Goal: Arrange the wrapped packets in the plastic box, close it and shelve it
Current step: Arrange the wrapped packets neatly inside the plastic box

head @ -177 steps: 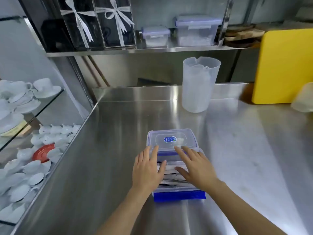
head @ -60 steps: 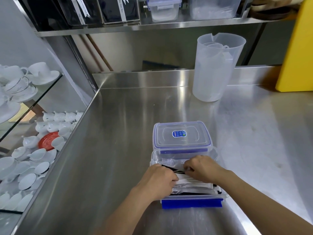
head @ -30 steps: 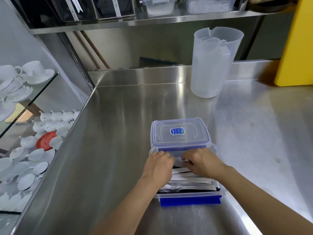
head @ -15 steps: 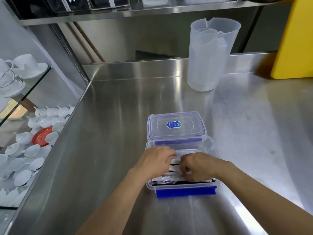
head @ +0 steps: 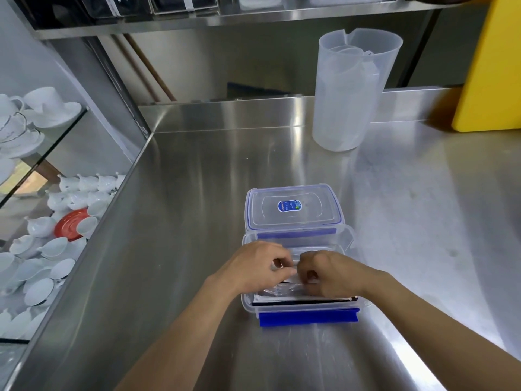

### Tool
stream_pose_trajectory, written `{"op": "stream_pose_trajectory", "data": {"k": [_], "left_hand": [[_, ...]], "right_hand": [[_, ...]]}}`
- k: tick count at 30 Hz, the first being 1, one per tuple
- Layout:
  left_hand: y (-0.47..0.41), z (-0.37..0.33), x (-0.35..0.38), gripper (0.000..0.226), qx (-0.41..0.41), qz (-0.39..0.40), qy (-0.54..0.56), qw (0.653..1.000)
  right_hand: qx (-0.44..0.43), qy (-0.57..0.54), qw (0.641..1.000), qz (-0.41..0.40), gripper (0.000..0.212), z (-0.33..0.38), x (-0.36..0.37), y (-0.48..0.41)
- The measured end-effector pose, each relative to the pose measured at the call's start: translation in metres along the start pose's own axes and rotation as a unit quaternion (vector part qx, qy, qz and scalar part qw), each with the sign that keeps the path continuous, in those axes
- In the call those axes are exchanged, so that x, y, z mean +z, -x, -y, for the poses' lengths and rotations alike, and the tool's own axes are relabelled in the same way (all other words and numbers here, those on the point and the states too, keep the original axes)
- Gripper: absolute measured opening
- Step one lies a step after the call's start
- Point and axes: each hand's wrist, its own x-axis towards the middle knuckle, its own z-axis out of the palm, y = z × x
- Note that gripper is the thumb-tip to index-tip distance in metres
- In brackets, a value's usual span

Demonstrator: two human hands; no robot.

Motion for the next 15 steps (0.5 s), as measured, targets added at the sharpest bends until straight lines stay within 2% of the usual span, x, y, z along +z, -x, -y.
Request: {"op": "stream_pose_trajectory", "data": {"k": [7,11,13,15], "left_hand": [[0.003,0.002,-0.003,0.02,-0.004,-0.007,0.004,1.0],[0.003,0.009,-0.003,0.016,0.004,-0.076,-0.026,0.997],[-0.001,0.014,0.001,0.012,0.024,-0.114,-0.091,0.989],[-0.004,0.015,0.006,0.005,0.028,-0.144,-0.144,0.979]], "right_hand": [[0.018,-0.029,0.998,-0.053,0.008,-0.004,-0.007,0.0],[-0.01,-0.007,0.984,-0.18,0.001,-0.012,-0.005,-0.006],[-0.035,0.019,0.969,-0.245,0.008,-0.015,-0.002,-0.012],[-0.042,0.045,0.962,-0.267,0.02,-0.018,0.003,-0.018]]}}
